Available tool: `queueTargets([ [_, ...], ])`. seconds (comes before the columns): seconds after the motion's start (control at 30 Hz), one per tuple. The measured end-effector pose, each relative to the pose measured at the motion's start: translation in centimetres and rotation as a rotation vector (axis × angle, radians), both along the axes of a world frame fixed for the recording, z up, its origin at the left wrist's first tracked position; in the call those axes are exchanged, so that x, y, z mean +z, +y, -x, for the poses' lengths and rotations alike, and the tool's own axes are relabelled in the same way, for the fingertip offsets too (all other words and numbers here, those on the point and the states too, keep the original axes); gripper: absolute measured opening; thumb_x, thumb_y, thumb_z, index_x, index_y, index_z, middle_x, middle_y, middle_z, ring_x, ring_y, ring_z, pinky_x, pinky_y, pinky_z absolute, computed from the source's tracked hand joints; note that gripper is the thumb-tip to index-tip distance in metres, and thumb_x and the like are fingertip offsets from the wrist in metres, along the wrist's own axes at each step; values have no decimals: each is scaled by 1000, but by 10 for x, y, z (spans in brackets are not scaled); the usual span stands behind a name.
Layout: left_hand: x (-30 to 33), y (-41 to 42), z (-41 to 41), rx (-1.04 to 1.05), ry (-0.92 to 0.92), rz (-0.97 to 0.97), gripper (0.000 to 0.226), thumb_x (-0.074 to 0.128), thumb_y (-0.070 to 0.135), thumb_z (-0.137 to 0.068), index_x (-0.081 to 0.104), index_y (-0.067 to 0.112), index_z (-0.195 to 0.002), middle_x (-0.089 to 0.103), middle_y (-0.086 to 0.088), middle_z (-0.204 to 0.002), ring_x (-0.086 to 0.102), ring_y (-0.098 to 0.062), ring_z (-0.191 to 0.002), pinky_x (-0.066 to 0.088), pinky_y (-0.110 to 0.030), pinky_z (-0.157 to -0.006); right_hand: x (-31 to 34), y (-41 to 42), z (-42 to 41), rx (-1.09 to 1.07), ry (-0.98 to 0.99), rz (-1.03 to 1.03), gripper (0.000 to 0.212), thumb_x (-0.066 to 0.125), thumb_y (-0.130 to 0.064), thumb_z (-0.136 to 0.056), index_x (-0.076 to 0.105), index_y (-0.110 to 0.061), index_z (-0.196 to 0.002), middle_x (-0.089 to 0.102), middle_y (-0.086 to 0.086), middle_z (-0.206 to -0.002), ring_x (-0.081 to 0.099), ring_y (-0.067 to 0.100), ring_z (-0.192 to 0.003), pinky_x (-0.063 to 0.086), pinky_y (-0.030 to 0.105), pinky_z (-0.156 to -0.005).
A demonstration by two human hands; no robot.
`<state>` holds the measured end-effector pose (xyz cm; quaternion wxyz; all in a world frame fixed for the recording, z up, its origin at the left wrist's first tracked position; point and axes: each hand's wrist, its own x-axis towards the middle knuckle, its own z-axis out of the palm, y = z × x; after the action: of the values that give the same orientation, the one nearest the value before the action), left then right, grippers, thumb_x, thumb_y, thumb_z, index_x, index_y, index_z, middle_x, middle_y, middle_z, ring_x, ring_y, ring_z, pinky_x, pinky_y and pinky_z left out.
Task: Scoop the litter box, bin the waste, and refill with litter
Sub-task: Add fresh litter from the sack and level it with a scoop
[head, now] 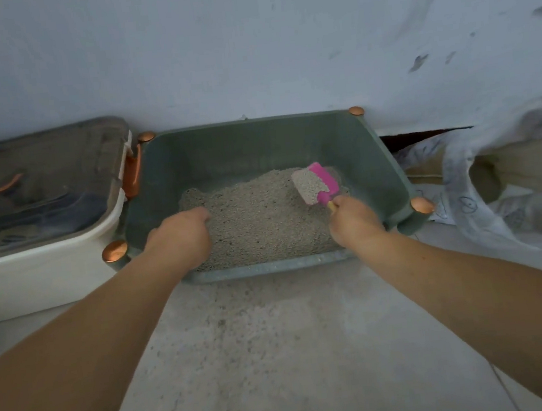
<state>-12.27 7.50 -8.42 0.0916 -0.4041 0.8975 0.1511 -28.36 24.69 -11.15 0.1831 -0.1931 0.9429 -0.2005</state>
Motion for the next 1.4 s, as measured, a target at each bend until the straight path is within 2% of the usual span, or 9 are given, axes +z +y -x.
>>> queueTargets([
  [0.2, 1, 13, 14, -65, 8, -15, 52, 39, -2, -88, 46, 22, -134, 56, -10, -128, 53, -29, -116, 43, -43, -100, -1, -7, -5, 53, -88, 39, 29, 39, -12, -97, 58, -19, -119, 59, 5, -97, 53, 22, -81, 39, 27, -65],
  [0.33, 0, 18, 17, -101, -15, 14, 48, 38, 2, -91, 47, 23, -133, 56, -10, -129, 53, -29, -116, 44, -40, -99, 14, 3, 5, -22, -85, 90, 37, 38, -11, -98, 50, -20, -133, 56, 11, -126, 54, 29, -113, 42, 30, -84],
  [0.43, 0, 21, 18, -102, -25, 22, 47, 36, 1, -90, 48, 22, -132, 57, -9, -127, 54, -29, -114, 45, -40, -98, 14, 14, 9, -43, -112, 60, 35, 36, -12, -100, 49, -13, -133, 53, 13, -131, 52, 29, -116, 40, 29, -87],
  [0.63, 4, 25, 24, -115, -21, 17, 54, 34, -3, -88, 46, 23, -134, 56, -9, -130, 53, -29, -116, 43, -42, -100, -2, 18, -9, -51, -302, 131, 29, 44, -21, -98, 55, -8, -122, 59, 12, -96, 52, 25, -82, 41, 36, -71],
  [0.73, 6, 27, 25, -139, 10, 40, 49, 36, 0, -91, 47, 21, -133, 56, -8, -131, 53, -29, -118, 42, -41, -102, 3, 23, -15, -43, -297, 150, 30, 42, -21, -100, 54, -7, -123, 58, 12, -96, 52, 24, -83, 47, 37, -73],
  [0.9, 10, 26, 23, -127, 15, 35, 55, 39, -3, -87, 47, 25, -133, 55, -8, -133, 53, -28, -119, 43, -41, -102, 28, 41, -34, -8, -504, 215, 30, 43, -20, -99, 53, -13, -127, 46, 1, -74, 31, 9, -46, 23, 15, -29],
  [1.17, 22, 37, 26, -157, 3, 67, 57, 38, -4, -88, 44, 27, -135, 55, -7, -132, 54, -27, -116, 45, -41, -99, 50, 66, -29, -57, -691, 312, 28, 52, -12, -95, 52, -11, -124, 50, 4, -68, 28, 7, -48, 19, 15, -36],
  [1.27, 27, 50, 29, -172, 1, 60, 58, 38, -4, -88, 43, 28, -136, 53, -7, -136, 54, -26, -117, 45, -41, -100, 61, 80, -23, -56, -627, 312, 27, 51, -15, -96, 54, -14, -122, 52, 3, -68, 29, 7, -47, 20, 15, -35],
  [1.4, 37, 80, 45, -248, -14, 67, 56, 37, 0, -89, 43, 27, -137, 49, -5, -140, 51, -26, -123, 43, -41, -102, 81, 109, -16, 77, -295, 300, 24, 49, -22, -97, 65, -18, -114, 53, 0, -71, 36, 8, -50, 30, 17, -41],
])
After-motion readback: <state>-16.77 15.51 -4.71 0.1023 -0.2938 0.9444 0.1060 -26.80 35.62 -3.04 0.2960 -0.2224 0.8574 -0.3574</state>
